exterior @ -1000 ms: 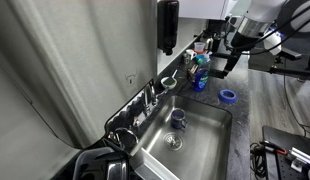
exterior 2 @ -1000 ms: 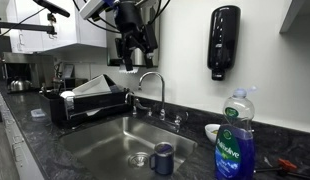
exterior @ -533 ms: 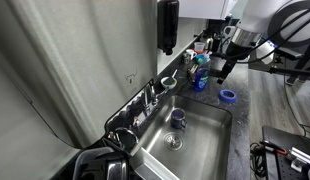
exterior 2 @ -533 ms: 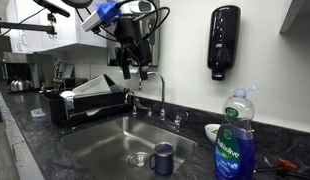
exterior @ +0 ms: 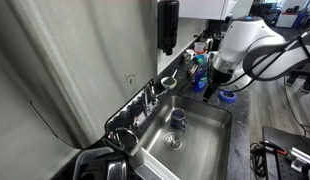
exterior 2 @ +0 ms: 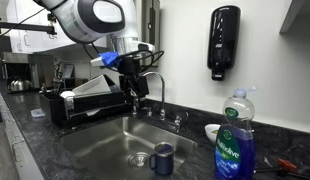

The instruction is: Pick up the cup from the sink and put it on the counter

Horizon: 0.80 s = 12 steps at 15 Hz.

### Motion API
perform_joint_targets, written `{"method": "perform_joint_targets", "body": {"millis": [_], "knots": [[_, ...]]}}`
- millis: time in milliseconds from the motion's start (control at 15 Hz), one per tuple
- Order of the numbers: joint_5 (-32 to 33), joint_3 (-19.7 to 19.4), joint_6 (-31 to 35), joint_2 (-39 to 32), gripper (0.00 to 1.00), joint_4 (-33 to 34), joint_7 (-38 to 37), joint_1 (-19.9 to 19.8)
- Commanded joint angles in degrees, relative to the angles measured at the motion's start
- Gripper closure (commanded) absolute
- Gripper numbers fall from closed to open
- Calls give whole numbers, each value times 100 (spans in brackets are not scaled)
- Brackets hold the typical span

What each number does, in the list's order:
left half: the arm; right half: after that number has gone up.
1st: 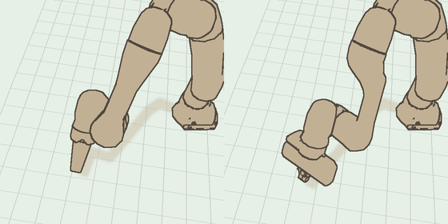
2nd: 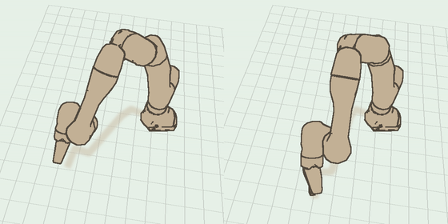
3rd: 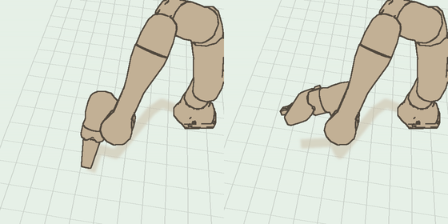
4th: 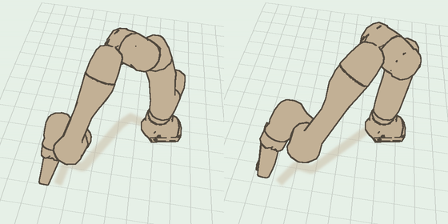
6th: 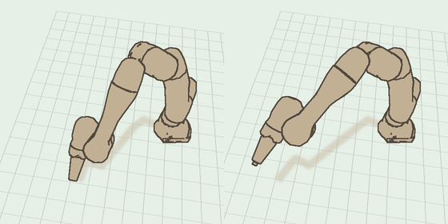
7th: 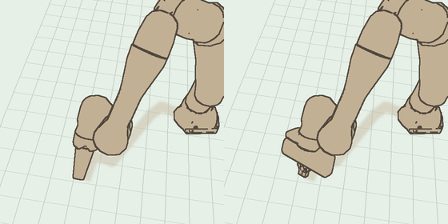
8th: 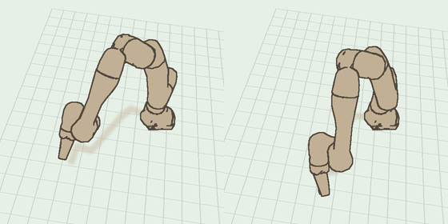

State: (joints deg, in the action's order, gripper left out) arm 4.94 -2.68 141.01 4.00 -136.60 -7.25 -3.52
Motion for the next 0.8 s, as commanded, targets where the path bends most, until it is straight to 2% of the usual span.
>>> {"method": "perform_joint_targets", "body": {"millis": [0, 333, 400, 733], "knots": [[-56, 60, 364, -629, 0, 121, -326, 62], [-123, 66, 673, -1255, 0, 199, -646, 196], [-24, 16, 522, -972, 0, 66, -558, 184], [-58, 9, 585, -1196, 0, 151, -597, 234]]}}
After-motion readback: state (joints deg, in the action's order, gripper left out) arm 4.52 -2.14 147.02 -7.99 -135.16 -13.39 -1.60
